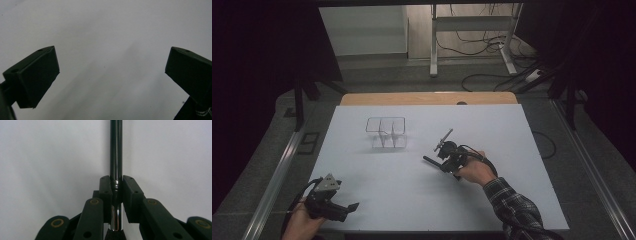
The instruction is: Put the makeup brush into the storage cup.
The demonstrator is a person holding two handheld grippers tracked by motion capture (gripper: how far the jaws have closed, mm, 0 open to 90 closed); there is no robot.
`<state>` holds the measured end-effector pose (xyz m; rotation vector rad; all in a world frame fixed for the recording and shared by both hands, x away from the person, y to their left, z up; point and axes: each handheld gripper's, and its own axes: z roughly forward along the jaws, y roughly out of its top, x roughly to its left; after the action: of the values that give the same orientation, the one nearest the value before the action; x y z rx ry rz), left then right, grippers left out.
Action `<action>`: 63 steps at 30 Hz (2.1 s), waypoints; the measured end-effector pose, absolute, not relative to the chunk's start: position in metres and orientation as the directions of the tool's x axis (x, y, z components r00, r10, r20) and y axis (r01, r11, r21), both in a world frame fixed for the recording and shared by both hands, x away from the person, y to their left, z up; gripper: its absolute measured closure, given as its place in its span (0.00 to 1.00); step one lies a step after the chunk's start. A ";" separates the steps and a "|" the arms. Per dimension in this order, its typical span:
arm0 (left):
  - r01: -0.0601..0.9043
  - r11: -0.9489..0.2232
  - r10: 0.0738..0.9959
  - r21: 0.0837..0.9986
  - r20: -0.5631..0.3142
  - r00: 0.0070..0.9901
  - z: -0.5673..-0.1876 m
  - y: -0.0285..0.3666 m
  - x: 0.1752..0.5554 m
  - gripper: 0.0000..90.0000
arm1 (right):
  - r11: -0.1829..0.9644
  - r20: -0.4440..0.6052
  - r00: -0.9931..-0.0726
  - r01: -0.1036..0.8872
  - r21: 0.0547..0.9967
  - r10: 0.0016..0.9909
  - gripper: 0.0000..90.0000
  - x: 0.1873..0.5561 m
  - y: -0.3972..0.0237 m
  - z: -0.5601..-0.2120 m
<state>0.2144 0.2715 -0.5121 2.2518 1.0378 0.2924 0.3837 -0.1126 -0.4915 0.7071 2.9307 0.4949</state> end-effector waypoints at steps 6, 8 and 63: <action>0.572 -0.477 0.724 0.667 -0.070 0.686 -0.509 0.271 0.213 0.00 | 0.817 0.011 -0.885 0.434 0.381 0.465 0.86 0.378 -0.121 -0.481; 0.564 -0.474 0.720 0.676 -0.071 0.690 -0.508 0.270 0.213 0.00 | 0.812 0.015 -0.885 0.434 0.389 0.466 0.86 0.376 -0.124 -0.478; 0.470 -0.512 0.611 0.719 -0.079 0.788 -0.479 0.186 0.241 0.00 | 0.779 0.140 -0.874 0.479 0.405 0.465 0.86 0.349 -0.131 -0.463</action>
<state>0.2414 0.1860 -0.4794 2.2050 0.7972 0.2355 0.3485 -0.1311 -0.4626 0.7936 2.9927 0.6956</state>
